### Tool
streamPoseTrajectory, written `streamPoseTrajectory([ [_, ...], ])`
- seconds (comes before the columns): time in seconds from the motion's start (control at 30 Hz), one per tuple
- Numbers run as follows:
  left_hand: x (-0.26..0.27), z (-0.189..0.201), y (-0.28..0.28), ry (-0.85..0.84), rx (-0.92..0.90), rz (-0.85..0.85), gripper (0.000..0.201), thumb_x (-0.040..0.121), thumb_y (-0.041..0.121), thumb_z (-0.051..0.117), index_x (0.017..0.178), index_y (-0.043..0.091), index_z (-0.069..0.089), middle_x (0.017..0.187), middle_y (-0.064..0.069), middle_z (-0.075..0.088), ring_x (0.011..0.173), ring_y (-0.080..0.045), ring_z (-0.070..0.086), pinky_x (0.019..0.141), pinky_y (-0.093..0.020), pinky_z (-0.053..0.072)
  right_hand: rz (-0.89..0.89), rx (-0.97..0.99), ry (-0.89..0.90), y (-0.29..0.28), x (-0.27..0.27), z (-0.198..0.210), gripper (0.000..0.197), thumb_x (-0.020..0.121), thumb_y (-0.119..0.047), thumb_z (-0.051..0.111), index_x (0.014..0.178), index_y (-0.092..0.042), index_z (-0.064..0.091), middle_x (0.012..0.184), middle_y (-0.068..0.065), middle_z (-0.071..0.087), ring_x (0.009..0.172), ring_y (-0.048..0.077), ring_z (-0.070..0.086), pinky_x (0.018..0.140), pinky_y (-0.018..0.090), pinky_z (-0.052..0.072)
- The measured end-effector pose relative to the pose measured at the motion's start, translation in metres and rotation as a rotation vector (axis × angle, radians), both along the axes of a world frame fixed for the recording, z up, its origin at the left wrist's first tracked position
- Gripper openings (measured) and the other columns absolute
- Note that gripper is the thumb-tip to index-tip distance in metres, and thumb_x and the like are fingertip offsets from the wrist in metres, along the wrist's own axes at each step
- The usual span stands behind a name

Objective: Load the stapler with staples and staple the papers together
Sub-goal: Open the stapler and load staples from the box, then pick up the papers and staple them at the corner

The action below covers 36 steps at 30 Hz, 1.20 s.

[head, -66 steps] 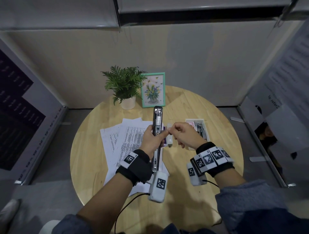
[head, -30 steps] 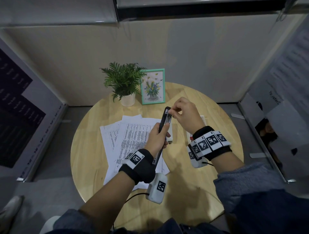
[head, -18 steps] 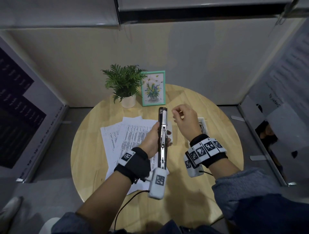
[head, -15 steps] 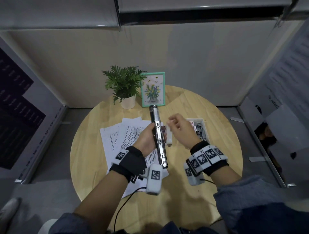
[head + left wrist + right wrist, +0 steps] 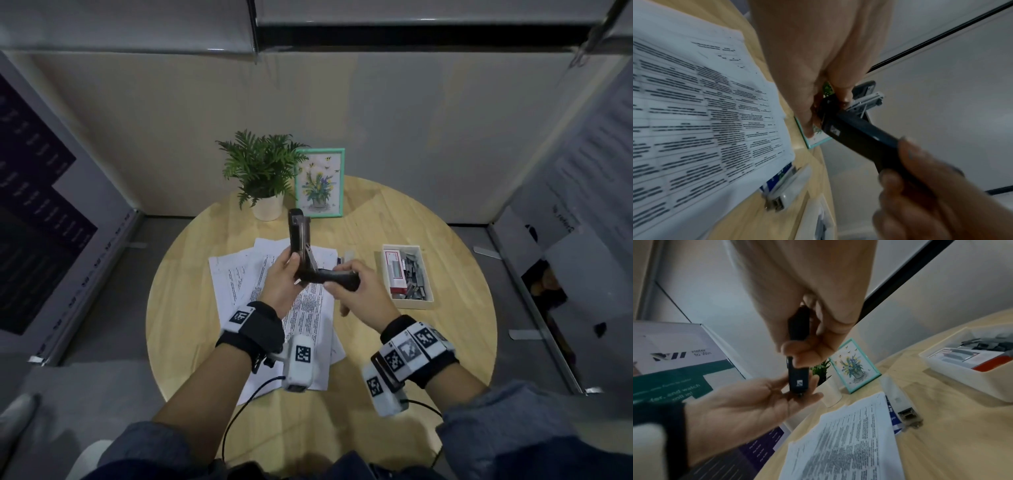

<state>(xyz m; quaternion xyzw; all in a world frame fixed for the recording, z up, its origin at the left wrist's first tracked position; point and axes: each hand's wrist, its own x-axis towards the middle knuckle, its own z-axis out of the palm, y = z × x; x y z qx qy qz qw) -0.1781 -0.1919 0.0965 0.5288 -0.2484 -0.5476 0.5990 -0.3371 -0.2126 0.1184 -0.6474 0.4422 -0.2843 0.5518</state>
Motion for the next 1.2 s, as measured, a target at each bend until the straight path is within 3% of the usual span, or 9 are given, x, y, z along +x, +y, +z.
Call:
streamPoseTrajectory([
  [0.23, -0.022, 0.007, 0.01, 0.051, 0.056, -0.261, 0.033, 0.101, 0.016, 0.034, 0.131, 0.012, 0.047, 0.11, -0.01, 0.062, 0.097, -0.025, 0.061, 0.08, -0.031, 0.056, -0.243, -0.027, -0.041, -0.025, 0.026, 0.004, 0.032, 0.095, -0.042, 0.043, 0.103, -0.013, 0.056, 0.105, 0.01, 0.063, 0.094, 0.02, 0.058, 0.076, 0.023, 0.046],
  [0.4, -0.027, 0.016, 0.013, 0.076, 0.109, -0.445, 0.03, 0.101, 0.016, 0.034, 0.128, 0.016, 0.048, 0.104, -0.009, 0.063, 0.096, -0.024, 0.062, 0.087, -0.035, 0.054, -0.388, 0.532, -0.406, -0.036, 0.028, 0.007, 0.087, 0.083, -0.074, 0.011, 0.067, -0.008, 0.065, 0.065, 0.007, 0.067, 0.058, 0.023, 0.061, 0.069, 0.032, 0.051],
  [0.5, -0.029, 0.018, 0.015, -0.03, 0.19, -0.542, 0.036, 0.101, 0.012, 0.034, 0.135, 0.017, 0.045, 0.11, -0.003, 0.062, 0.101, -0.018, 0.059, 0.099, -0.039, 0.045, -0.491, 0.632, -0.46, -0.038, 0.022, 0.004, 0.083, 0.081, -0.076, 0.022, 0.048, -0.011, 0.06, 0.05, 0.007, 0.061, 0.049, 0.024, 0.054, 0.058, 0.03, 0.047],
  [0.63, -0.037, 0.022, 0.016, -0.284, 0.247, -0.609, 0.039, 0.1, 0.012, 0.036, 0.137, 0.02, 0.045, 0.125, 0.0, 0.055, 0.117, -0.012, 0.049, 0.096, -0.029, 0.04, -0.569, 0.6, -0.413, -0.036, 0.019, -0.001, 0.067, 0.091, -0.06, 0.028, 0.062, -0.006, 0.055, 0.04, 0.007, 0.054, 0.039, 0.022, 0.049, 0.048, 0.025, 0.041],
  [0.77, -0.034, 0.016, 0.017, -0.396, 0.314, -0.544, 0.037, 0.098, 0.015, 0.042, 0.134, 0.013, 0.05, 0.142, -0.003, 0.048, 0.132, -0.017, 0.04, 0.101, -0.032, 0.033, -0.586, 0.507, -0.308, -0.034, 0.019, -0.01, 0.06, 0.094, -0.049, 0.028, 0.085, 0.001, 0.06, 0.052, 0.014, 0.056, 0.04, 0.025, 0.051, 0.049, 0.028, 0.045],
  [0.9, -0.002, 0.006, 0.024, -0.357, 0.359, -0.286, 0.035, 0.098, 0.017, 0.044, 0.131, 0.01, 0.054, 0.139, -0.006, 0.05, 0.116, -0.021, 0.047, 0.101, -0.037, 0.039, -0.572, 0.541, -0.242, -0.044, 0.008, -0.018, 0.066, 0.091, -0.061, 0.027, 0.095, -0.004, 0.06, 0.06, 0.012, 0.058, 0.04, 0.022, 0.053, 0.043, 0.023, 0.046],
  [1.03, 0.042, -0.008, 0.03, -0.229, 0.376, 0.054, 0.029, 0.097, 0.005, 0.04, 0.117, 0.012, 0.06, 0.128, -0.008, 0.055, 0.106, -0.02, 0.048, 0.091, -0.033, 0.04, -0.487, 0.563, -0.099, -0.05, 0.005, -0.031, 0.082, 0.078, -0.08, 0.021, 0.06, -0.008, 0.056, 0.057, 0.011, 0.057, 0.051, 0.027, 0.056, 0.057, 0.029, 0.053],
  [1.13, 0.071, -0.017, 0.022, -0.212, 0.399, 0.18, 0.031, 0.097, 0.001, 0.038, 0.12, 0.008, 0.058, 0.134, -0.011, 0.052, 0.117, -0.026, 0.048, 0.091, -0.032, 0.038, -0.405, 0.572, 0.128, -0.05, 0.016, -0.042, 0.095, 0.047, -0.096, 0.038, 0.074, -0.008, 0.059, 0.079, 0.015, 0.066, 0.079, 0.035, 0.066, 0.085, 0.041, 0.053],
  [1.2, 0.085, -0.028, 0.014, -0.312, 0.466, 0.207, 0.032, 0.095, -0.002, 0.041, 0.122, 0.002, 0.056, 0.142, -0.015, 0.047, 0.13, -0.029, 0.043, 0.1, -0.033, 0.035, -0.319, 0.592, 0.293, -0.049, 0.023, -0.047, 0.085, 0.057, -0.079, 0.06, 0.094, -0.002, 0.058, 0.085, 0.014, 0.068, 0.076, 0.032, 0.066, 0.074, 0.036, 0.055],
])
